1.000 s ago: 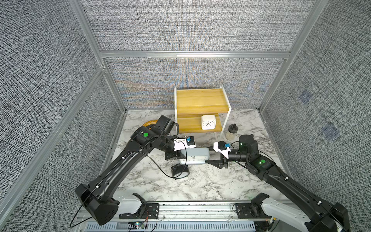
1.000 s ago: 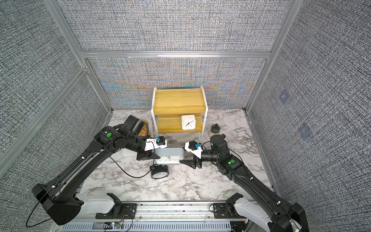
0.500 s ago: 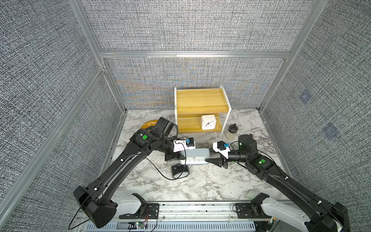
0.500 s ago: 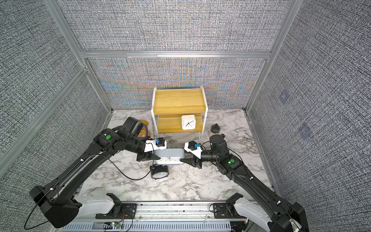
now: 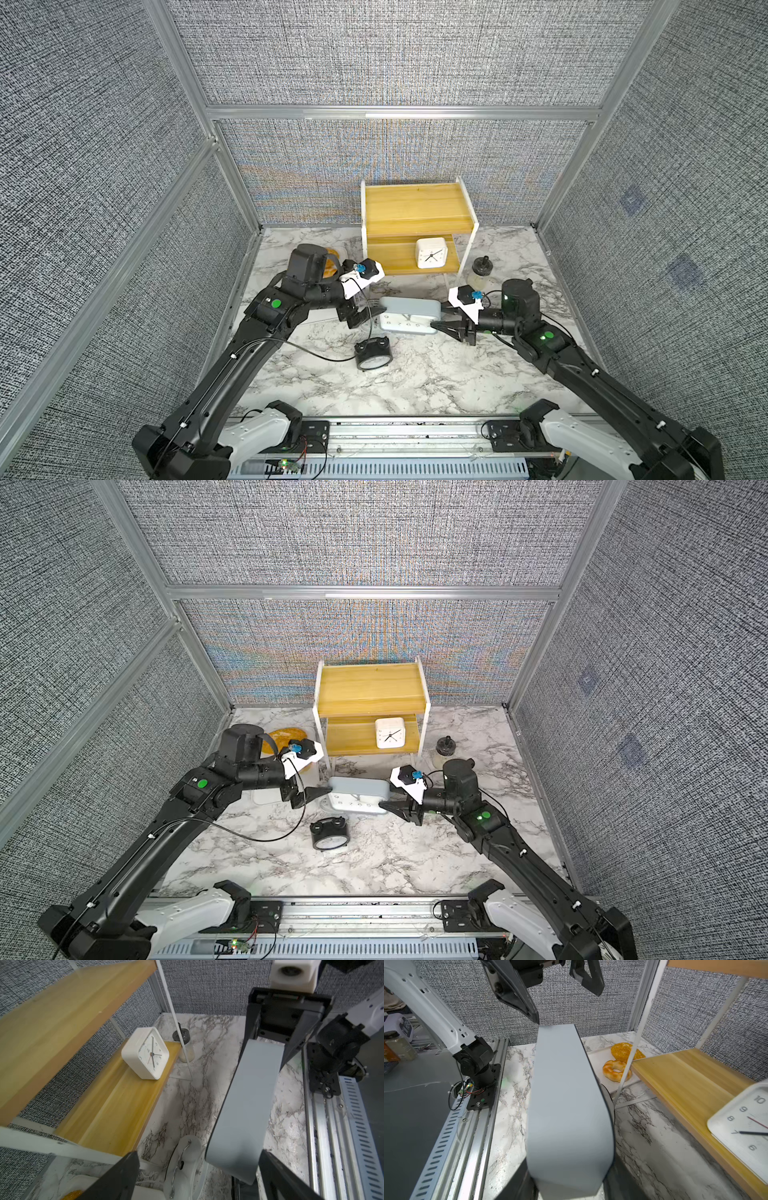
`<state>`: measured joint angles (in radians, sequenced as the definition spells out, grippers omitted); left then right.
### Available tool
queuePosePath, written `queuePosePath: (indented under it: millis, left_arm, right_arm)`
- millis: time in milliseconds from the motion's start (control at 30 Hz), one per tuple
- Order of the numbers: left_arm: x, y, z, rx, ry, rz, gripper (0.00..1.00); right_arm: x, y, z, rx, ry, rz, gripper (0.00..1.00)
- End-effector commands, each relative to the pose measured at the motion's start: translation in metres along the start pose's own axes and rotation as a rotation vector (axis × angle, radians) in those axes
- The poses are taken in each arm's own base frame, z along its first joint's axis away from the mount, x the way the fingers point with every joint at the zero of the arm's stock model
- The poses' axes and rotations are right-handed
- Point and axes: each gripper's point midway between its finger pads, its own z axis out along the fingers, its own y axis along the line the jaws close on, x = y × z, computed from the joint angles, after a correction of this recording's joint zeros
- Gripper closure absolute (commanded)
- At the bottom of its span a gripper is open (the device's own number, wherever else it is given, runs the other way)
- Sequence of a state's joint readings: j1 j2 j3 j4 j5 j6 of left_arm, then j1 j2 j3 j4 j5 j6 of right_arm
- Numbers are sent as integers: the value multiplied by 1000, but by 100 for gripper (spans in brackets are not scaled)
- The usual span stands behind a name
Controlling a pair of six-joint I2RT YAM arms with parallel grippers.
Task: Place the alarm clocks on the shelf by style
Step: Pick up the alarm from the center of the board.
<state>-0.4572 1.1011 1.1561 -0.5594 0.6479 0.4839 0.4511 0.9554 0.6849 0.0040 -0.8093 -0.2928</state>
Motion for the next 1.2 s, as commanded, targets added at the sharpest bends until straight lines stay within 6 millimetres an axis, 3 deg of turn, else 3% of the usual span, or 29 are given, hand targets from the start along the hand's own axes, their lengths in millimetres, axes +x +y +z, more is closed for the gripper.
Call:
queuePosePath:
  millis: [0,100,233,300,333,500,967,1167]
  left_arm:
    - [-31,14,-6,7,-183,-80,5]
    - [-32,22,-12,26,-260,-126,5]
    - [-30,16,-13,69,-306,-107,5]
    - [-29,11,-12,102,-314,-94,5]
    - [-28,9,-12,118,-318,-87,5]
    - [-24,-6,-12,192,-345,-14,6]
    - [-14,-38,-13,392,-365,53,8]
    - [-14,-37,-10,420,-352,35,11]
  right_arm:
    - [-20,-10,-7,26,-63,-34,71]
    - [-27,-18,-16,29,-84,-38,71]
    - [-38,-22,-24,-23,-109,-30,72]
    - [-38,-19,-24,-60,-101,-26,72]
    - [-51,-19,-26,-74,-114,-54,72]
    - [-61,-11,-27,-143,-117,-63,72]
    - [-69,-8,-27,-187,-117,-65,72]
    - [-76,-6,-26,-195,-132,-81,72]
